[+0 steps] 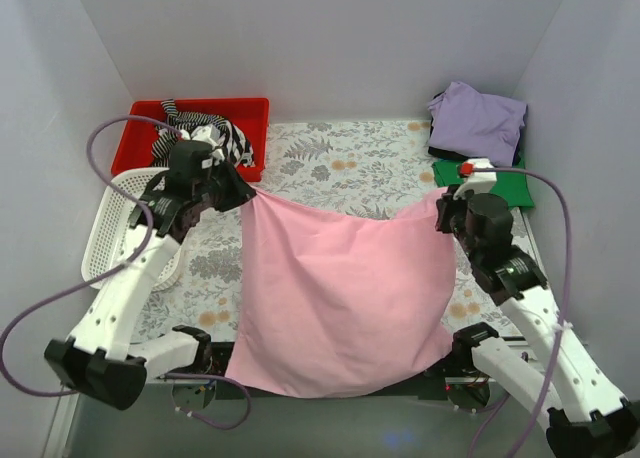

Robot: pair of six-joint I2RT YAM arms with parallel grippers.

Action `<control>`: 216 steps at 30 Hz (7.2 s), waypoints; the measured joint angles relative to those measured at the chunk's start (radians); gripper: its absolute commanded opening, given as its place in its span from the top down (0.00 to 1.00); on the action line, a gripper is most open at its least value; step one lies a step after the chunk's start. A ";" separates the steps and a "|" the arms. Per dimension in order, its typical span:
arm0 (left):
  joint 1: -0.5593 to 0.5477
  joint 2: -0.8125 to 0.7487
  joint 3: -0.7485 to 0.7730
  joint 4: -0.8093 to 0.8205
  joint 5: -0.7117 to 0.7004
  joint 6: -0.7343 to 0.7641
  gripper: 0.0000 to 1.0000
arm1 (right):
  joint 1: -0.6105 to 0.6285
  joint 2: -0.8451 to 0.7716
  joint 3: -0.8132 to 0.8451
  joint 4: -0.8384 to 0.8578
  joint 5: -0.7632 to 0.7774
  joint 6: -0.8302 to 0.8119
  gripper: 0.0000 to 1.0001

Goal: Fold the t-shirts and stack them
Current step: Flatten the tshirt out, then fold the tshirt

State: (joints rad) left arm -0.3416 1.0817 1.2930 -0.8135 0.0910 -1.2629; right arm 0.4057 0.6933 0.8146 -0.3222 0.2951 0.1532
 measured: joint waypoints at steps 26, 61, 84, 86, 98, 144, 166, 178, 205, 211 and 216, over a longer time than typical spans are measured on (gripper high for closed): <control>0.064 0.972 0.268 0.372 -0.242 0.077 0.60 | -0.039 1.168 0.438 0.525 0.223 -0.145 0.41; 0.018 0.829 -0.076 0.432 0.142 0.046 0.63 | -0.114 0.832 0.054 0.078 -0.261 0.045 0.46; 0.005 0.591 -0.319 0.283 -0.014 -0.094 0.62 | -0.127 0.909 0.058 0.037 -0.085 0.076 0.38; -0.013 0.578 -0.322 0.244 -0.034 -0.095 0.62 | -0.134 0.885 0.044 0.031 -0.089 0.064 0.37; -0.001 0.608 0.067 0.175 -0.260 -0.035 0.61 | -0.145 0.717 0.196 0.032 -0.179 0.028 0.33; 0.165 0.678 -0.115 0.193 -0.212 -0.113 1.00 | -0.145 0.846 0.241 0.045 -0.200 0.005 0.33; 0.340 0.676 -0.066 0.187 -0.231 -0.049 0.48 | -0.160 0.903 0.245 0.066 -0.192 0.000 0.32; 0.375 0.713 -0.042 0.199 -0.243 -0.045 0.47 | -0.177 1.351 0.710 0.119 -0.431 -0.005 0.30; 0.382 0.868 0.032 0.266 -0.151 -0.026 1.00 | -0.216 1.663 1.103 0.071 -0.642 -0.059 0.99; 0.386 0.879 0.046 0.258 -0.150 -0.019 0.84 | -0.227 1.658 1.069 0.094 -0.639 -0.054 0.99; 0.381 0.882 0.067 0.264 -0.134 -0.011 0.41 | -0.234 1.648 1.064 0.095 -0.641 -0.054 0.99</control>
State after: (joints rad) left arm 0.0391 1.9633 1.3598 -0.5499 -0.0429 -1.2743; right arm 0.1719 2.3409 1.8786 -0.2268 -0.3462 0.0990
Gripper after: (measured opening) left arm 0.479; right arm 0.020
